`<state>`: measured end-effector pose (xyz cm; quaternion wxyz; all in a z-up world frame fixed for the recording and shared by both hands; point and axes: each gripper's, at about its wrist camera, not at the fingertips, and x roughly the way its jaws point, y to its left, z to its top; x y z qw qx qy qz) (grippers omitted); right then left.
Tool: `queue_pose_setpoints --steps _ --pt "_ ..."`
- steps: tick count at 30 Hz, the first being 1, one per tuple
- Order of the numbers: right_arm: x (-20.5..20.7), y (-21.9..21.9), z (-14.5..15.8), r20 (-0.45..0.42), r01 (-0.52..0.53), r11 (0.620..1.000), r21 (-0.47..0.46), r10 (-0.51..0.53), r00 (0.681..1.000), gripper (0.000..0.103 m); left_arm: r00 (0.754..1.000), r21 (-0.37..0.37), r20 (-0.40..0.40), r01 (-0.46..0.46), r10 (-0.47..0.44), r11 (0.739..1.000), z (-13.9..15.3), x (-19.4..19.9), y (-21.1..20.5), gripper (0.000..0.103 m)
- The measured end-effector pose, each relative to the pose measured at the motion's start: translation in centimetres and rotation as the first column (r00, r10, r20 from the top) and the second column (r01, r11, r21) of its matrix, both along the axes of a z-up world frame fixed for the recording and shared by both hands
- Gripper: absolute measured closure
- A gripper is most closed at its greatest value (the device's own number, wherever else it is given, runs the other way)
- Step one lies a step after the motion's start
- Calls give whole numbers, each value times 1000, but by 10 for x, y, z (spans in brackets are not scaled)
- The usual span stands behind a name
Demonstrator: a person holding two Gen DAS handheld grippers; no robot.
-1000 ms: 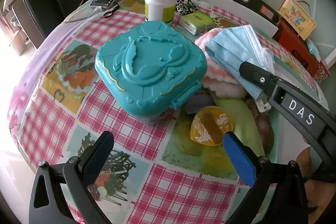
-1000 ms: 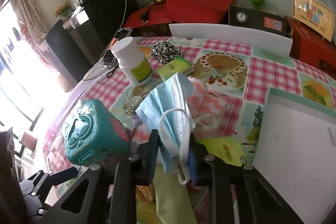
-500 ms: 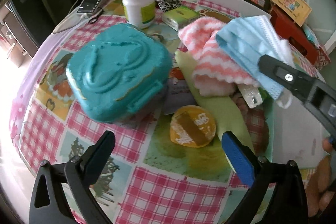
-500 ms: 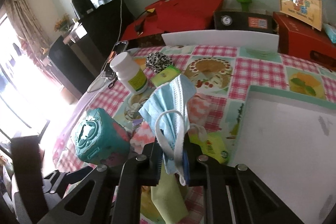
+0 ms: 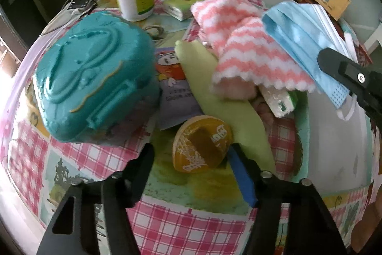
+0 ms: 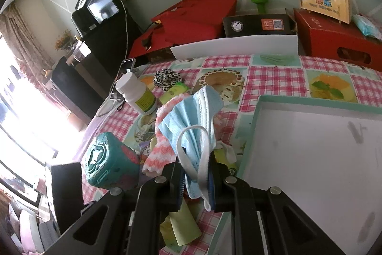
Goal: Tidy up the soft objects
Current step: 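Grasp the round bun with the left gripper while the right gripper lifts the mask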
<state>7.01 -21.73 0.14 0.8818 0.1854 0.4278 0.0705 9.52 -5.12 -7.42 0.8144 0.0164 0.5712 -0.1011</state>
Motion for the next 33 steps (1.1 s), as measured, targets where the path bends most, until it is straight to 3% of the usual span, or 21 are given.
queue_pose_setpoints --steps 4,14,27,33 --pt "0 -3 -1 -5 13 1000 8 -13 1000 86 1000 -23 -14 25 -26 999 -2 -3 -6 61" --pt "-1 -5 -1 -5 21 1000 13 -21 1000 86 999 -41 11 46 -45 998 10 -11 -6 76" --pt "-9 -11 18 91 11 997 70 -17 996 86 986 -19 142 90 -87 996 65 -33 -1 80" --pt "-15 -19 26 141 29 993 117 -46 989 86 982 -4 176 71 -69 997 81 -25 3 80"
